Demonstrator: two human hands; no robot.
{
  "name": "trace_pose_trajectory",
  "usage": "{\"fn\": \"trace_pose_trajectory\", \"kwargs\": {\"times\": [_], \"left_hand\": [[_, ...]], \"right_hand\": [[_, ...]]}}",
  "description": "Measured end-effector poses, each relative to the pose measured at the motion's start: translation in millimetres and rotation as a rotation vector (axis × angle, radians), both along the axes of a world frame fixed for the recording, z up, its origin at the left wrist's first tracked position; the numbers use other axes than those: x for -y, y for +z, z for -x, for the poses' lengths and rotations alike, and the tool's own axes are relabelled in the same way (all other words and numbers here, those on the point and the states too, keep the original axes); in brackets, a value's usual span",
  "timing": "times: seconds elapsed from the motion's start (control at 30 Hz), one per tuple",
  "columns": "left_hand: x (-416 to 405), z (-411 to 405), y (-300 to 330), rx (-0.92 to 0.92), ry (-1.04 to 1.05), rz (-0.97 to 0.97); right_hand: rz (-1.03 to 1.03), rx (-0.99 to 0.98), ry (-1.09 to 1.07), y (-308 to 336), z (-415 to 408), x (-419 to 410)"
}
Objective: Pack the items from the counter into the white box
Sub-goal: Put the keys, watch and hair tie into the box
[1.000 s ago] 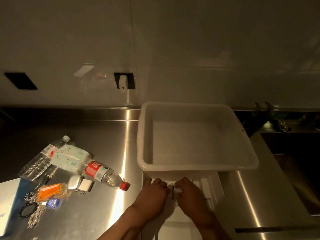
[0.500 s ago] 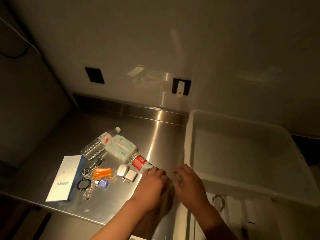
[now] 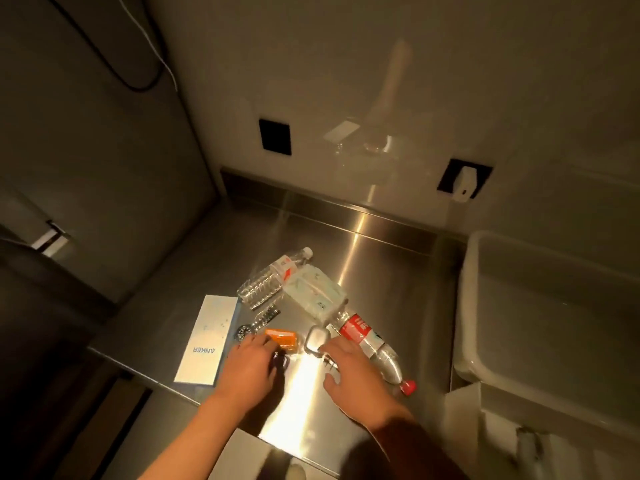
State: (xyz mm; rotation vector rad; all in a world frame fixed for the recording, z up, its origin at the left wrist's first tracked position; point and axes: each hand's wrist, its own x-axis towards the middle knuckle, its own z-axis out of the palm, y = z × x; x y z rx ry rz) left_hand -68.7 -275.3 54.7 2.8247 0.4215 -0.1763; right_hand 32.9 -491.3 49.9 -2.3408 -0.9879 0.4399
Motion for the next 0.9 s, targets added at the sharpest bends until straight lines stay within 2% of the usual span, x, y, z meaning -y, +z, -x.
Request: {"fn": "trace_pose_trajectory", "kwargs": {"times": [0.27, 0.43, 0.6, 0.9], "left_hand": [[-62, 8, -22, 0.006, 0.079, 0.06], [-83, 3, -34, -0.024, 0.065, 0.093], [-95, -5, -42, -0.037, 0.009, 0.03], [-104, -13, -51, -0.076, -0.032, -0.039]], "right_hand": [[0.041, -0.024, 0.072, -11, -1, -78], [-0.072, 0.018, 0.042, -20, 7, -110], [0.071, -0.042, 0.167, -42, 28, -134], [0.205, 0.161, 0.315, -62, 46, -154]]}}
